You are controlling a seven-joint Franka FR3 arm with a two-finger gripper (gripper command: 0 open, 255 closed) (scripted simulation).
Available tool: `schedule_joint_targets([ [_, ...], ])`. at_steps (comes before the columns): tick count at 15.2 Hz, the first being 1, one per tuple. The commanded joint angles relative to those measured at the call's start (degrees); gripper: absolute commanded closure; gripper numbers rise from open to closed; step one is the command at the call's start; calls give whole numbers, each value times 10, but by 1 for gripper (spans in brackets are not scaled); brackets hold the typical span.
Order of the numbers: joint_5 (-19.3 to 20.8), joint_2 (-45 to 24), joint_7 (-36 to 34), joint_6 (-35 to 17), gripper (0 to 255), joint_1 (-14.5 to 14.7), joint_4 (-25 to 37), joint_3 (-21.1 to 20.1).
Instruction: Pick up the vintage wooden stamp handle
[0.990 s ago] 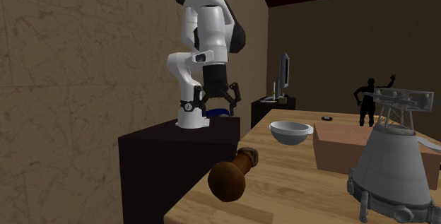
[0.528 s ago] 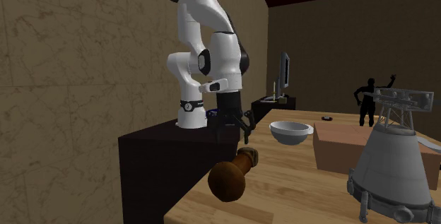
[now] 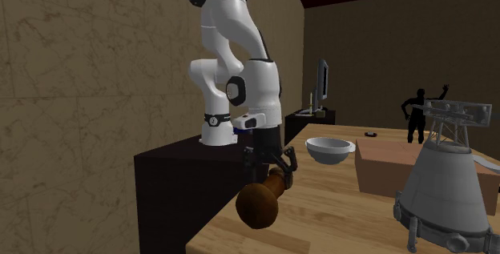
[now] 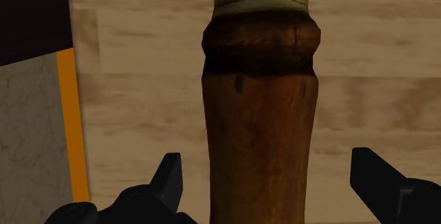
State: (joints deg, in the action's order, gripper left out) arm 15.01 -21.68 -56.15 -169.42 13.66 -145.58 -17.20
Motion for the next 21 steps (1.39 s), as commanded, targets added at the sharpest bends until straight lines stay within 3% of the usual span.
schedule_joint_targets([
  [1,13,-20,-9,-15,0,15,6,19],
  [4,20,-34,-15,-26,0,27,10,32],
  [5,20,-34,-14,-26,255,27,11,32],
  [14,20,-34,-15,-26,255,27,10,32],
  [21,-20,30,15,23,255,-26,-8,-30],
])
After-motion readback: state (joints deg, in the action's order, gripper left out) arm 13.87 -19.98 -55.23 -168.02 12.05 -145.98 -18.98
